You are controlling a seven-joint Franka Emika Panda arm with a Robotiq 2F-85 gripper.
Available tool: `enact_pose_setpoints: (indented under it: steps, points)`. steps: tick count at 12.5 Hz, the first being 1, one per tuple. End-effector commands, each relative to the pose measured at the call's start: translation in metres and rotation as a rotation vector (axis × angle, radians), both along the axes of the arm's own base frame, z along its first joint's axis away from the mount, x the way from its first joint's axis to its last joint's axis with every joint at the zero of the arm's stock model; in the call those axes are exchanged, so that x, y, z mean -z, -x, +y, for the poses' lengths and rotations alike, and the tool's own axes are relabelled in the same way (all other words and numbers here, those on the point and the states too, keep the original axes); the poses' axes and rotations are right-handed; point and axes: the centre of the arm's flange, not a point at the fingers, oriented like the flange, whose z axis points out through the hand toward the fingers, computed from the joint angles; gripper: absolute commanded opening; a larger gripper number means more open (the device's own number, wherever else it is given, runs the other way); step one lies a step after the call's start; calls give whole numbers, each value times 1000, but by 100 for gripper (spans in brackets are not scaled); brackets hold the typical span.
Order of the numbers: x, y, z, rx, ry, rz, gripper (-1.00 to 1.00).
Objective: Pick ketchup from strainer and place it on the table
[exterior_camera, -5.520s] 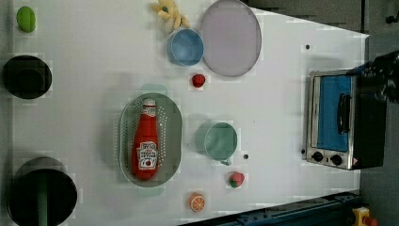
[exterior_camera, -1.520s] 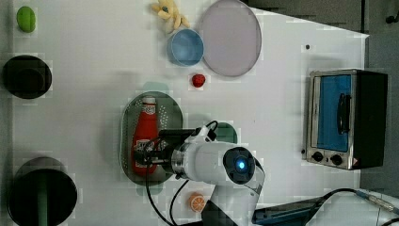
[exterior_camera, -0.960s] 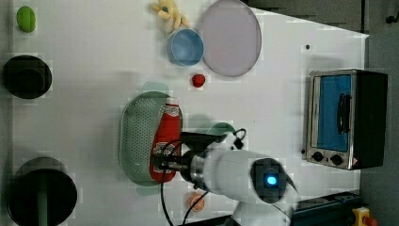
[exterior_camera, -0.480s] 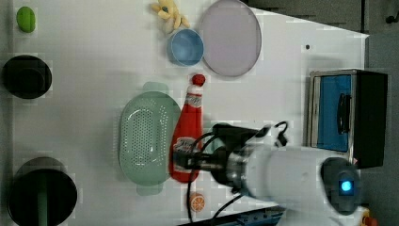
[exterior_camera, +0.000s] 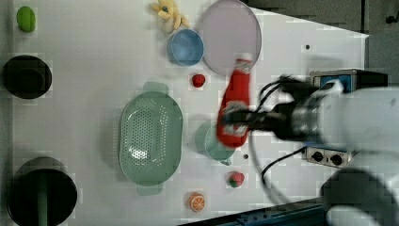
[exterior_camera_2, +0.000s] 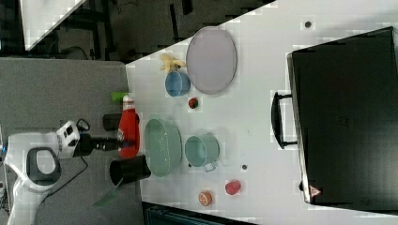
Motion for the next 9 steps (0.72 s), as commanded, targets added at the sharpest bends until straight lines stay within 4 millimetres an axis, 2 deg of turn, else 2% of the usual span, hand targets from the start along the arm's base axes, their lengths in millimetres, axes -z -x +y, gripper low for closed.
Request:
enact_pose_setpoints:
  steps: [1, 5, 7, 9]
  points:
    - [-27, -44, -81, 89, -31, -52, 22]
    - [-26, -70, -176, 129, -20, -64, 22]
    - [-19, -74, -224, 146, -14, -55, 22]
    - [-5, -71, -262, 182, -6, -28, 22]
